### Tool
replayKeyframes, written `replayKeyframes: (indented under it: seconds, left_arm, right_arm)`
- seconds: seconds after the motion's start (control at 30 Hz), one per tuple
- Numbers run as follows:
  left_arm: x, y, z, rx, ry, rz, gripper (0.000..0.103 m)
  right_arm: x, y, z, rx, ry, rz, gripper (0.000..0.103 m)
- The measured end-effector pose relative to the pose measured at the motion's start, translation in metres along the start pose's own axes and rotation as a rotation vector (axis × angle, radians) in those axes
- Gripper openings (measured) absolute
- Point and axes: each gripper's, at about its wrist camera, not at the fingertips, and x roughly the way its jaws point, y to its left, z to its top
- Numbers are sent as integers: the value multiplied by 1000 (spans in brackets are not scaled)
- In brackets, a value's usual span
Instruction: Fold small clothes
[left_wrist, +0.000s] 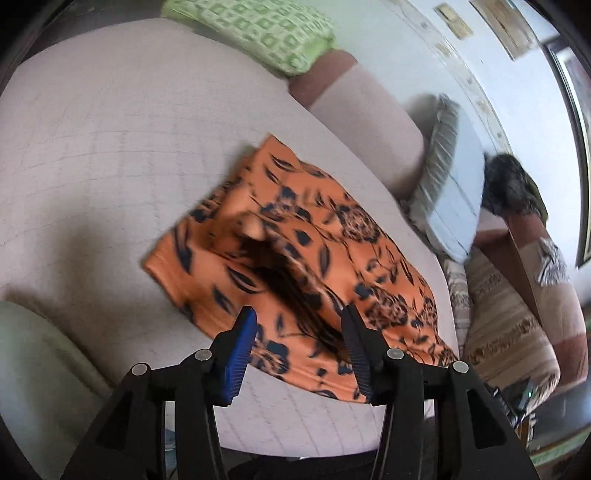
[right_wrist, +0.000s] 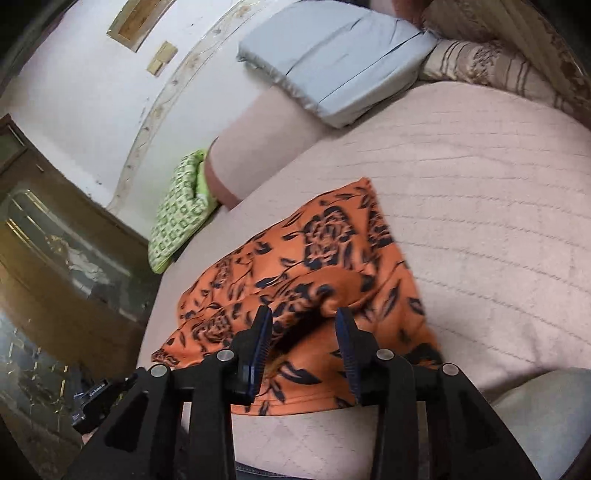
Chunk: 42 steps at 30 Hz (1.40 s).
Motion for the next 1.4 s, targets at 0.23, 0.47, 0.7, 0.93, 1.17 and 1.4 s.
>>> replayKeyframes:
  seconds: [0.23,0.47,0.7,0.93,1.17,1.4]
  left_arm:
    - [48,-10,20,-41,58,49,48]
    - [81,1,51,-71,61,135,44]
    - [53,0,52,-54,40,22,6]
    - [90,17,14,35,140,177,6]
    - [83,3,19,128,45,282,12]
    - [79,9,21,67,75,264,32]
  right_arm:
    - [21,-10,-4,83,101,97,61]
    - [45,-23,15,175,160,3,55]
    - [14,-19,30,127,67,-67,14]
    - [31,-12,11,-26,117,-327,13]
    - [51,-1,1,-132,199,-432,15]
    - [10,6,3,-117,61,-311,47]
